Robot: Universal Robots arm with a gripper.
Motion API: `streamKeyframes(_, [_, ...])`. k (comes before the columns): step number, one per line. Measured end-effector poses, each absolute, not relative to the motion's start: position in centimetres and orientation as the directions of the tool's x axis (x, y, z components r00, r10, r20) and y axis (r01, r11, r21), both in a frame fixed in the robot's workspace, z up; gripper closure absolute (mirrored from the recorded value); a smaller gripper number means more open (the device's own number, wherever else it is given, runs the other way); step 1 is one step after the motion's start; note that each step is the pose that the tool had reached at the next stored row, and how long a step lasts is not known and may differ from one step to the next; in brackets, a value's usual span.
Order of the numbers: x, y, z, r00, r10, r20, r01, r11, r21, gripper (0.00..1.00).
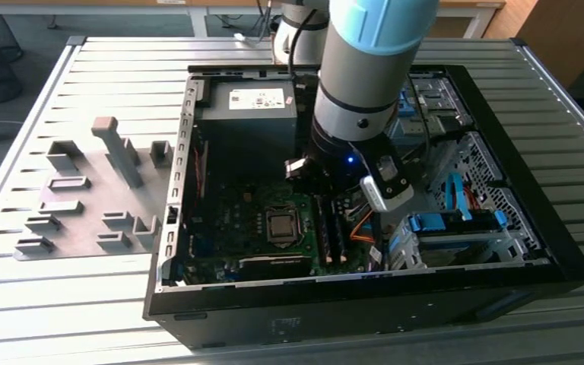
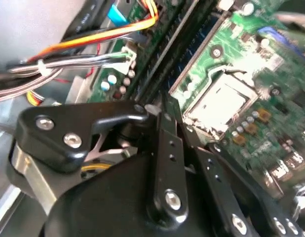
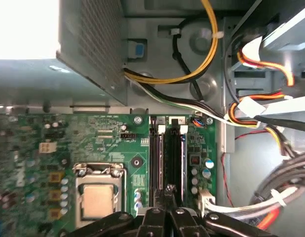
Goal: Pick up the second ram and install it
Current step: 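Press down the second ram until it locks into place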
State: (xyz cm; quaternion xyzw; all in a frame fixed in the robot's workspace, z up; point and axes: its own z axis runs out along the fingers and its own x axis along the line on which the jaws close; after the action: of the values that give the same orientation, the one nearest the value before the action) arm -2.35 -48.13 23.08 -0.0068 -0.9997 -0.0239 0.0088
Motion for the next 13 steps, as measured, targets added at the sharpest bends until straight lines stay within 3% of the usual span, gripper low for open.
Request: streamKeyframes(13, [-2.50,-48.14,24.05,-1.000,0.013,0.018,0.014,0.999,0.048,0.89])
